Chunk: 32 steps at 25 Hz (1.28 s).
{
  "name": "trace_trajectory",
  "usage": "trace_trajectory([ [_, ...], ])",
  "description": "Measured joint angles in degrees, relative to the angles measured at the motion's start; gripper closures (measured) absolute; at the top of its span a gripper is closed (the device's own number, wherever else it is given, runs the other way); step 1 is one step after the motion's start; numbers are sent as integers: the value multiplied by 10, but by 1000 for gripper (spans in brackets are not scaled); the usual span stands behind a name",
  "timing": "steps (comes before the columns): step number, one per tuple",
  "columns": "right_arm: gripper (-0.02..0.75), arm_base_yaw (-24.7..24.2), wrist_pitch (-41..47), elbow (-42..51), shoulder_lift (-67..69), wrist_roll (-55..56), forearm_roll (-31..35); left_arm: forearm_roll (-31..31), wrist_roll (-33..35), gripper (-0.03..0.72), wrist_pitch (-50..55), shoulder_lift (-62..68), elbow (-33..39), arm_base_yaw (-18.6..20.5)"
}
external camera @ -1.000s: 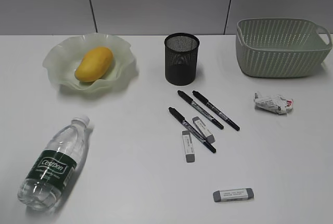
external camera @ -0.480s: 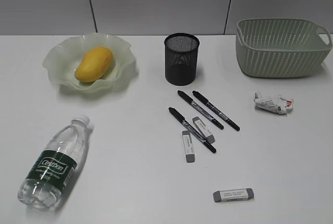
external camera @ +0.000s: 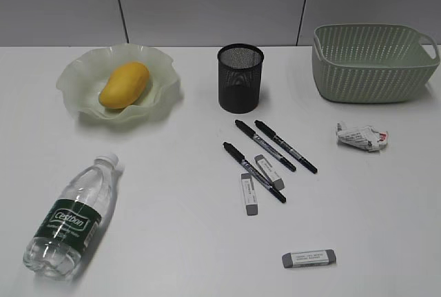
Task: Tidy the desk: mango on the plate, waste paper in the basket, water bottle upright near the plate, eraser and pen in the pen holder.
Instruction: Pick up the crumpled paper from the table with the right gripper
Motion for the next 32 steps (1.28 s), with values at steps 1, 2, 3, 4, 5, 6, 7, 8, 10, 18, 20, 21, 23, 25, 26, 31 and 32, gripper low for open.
trace_trajectory([
  [1,303,0,-13,-3,47,-17,12,0,0,263,0,0,0,0],
  [2,303,0,-26,-7,97,-37,22,0,0,263,0,0,0,0],
  [3,303,0,-39,-11,149,-57,29,0,0,263,0,0,0,0],
  [4,303,0,-50,-17,193,-75,36,0,0,263,0,0,0,0],
  [5,303,0,-64,-26,248,-90,41,0,0,263,0,0,0,0],
  [6,303,0,-77,-38,308,-107,44,-1,0,263,0,0,0,1],
  [7,303,0,-87,-51,356,-123,45,-1,0,263,0,0,0,2],
  [8,303,0,-97,-68,407,-136,48,-2,0,263,0,-1,0,5],
  [10,303,16,-118,-104,508,-150,46,-3,0,263,0,0,0,9],
  [18,300,180,-216,-251,803,-149,-113,-5,0,263,0,0,0,26],
  [20,276,184,-230,-288,855,-149,-130,-5,0,263,0,0,0,27],
  [21,262,184,-237,-301,873,-149,-130,-5,0,263,0,0,0,27],
  [23,234,184,-245,-329,911,-149,-147,-5,0,265,0,0,0,27],
  [25,225,184,-248,-351,942,-149,-151,-5,0,277,0,0,0,27],
  [26,223,184,-248,-361,958,-149,-151,-5,0,281,0,0,0,27],
  [31,395,184,-233,-374,1002,-149,-156,-5,0,291,0,0,0,27],
  [32,524,184,-225,-374,1002,-149,-155,-5,0,292,0,0,0,27],
])
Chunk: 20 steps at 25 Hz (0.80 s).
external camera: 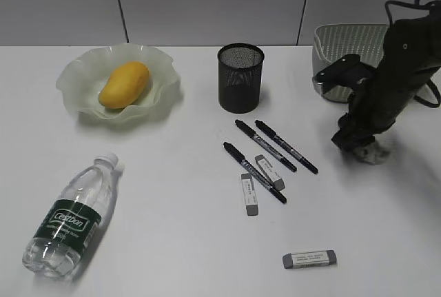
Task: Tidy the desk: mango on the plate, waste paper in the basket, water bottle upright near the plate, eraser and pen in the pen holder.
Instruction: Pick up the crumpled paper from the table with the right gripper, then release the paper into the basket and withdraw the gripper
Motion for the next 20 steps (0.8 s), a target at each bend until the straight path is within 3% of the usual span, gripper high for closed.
trace_trajectory([
  [2,659,0,11,-1,-10,2,16,0,0,293,0,0,0,0],
  [4,703,0,23,-1,-39,2,53,0,0,293,0,0,0,0],
  [7,703,0,25,-1,-117,2,104,0,0,309,0,0,0,0],
  [11,705,-16,-18,-25,-193,23,101,0,0,350,0,0,0,0],
  [18,701,-71,-132,-131,-76,44,79,0,0,426,0,0,0,0],
  [20,650,-73,-132,-160,-37,47,78,0,0,442,0,0,0,0],
])
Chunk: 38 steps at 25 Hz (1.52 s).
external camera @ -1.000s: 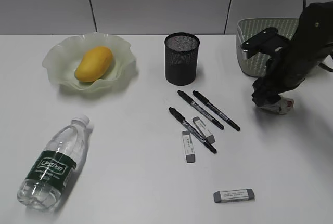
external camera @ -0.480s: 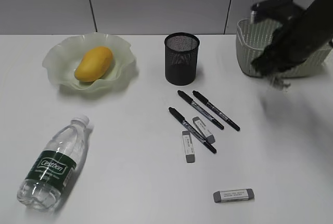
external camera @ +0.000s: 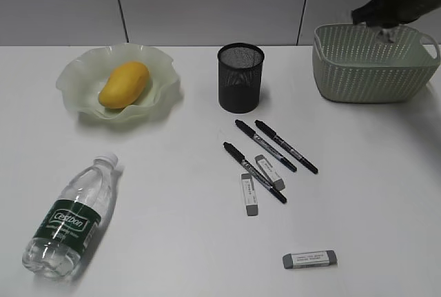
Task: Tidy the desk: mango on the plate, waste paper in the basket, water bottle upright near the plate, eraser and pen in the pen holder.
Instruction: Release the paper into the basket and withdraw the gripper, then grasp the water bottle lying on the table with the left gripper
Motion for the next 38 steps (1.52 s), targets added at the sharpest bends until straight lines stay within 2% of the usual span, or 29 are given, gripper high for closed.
trace_trajectory([
  [1,585,0,-1,-9,15,0,0,0,0,451,0,0,0,0],
  [2,418,0,1,-25,30,1,0,0,0,458,0,0,0,0],
  [3,418,0,1,-25,30,1,0,0,0,458,0,0,0,0],
  [5,257,0,16,-31,31,5,0,0,0,458,0,0,0,0],
  [7,199,0,46,-33,24,12,0,0,0,458,0,0,0,0],
  [12,231,0,171,-30,-43,27,5,0,0,458,0,0,0,0],
  [15,255,0,248,9,-128,42,8,0,0,459,0,0,0,0],
  [24,355,4,333,381,-556,105,5,0,0,459,0,0,0,0],
  [27,359,4,388,458,-711,107,2,0,0,459,0,0,0,0],
  [32,360,4,496,505,-899,133,-53,0,0,459,0,0,0,0],
  [35,360,4,508,508,-1002,139,-86,0,0,459,0,0,0,0],
  [38,363,4,492,518,-1080,140,-89,-1,0,459,0,0,0,0],
])
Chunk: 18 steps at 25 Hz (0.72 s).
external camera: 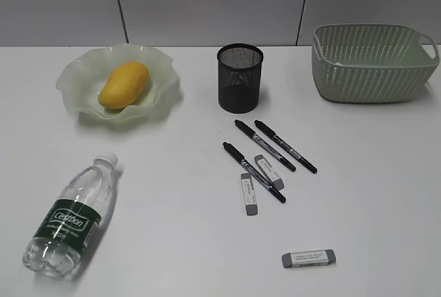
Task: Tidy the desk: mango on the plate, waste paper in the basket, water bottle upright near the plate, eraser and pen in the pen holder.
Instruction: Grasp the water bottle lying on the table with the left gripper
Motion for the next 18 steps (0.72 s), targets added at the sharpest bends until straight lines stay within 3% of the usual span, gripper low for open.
trace_trajectory([
  [6,364,0,-50,29,-43,-7,7,-3,0,437,-1,24,0,0],
  [9,364,0,-58,30,-43,-9,11,-12,7,381,-1,77,-1,0],
  [14,364,0,-59,30,-43,-9,16,-73,45,176,-31,282,-18,0],
  [18,364,0,-60,30,-43,-9,20,-118,49,114,-77,507,-62,0],
])
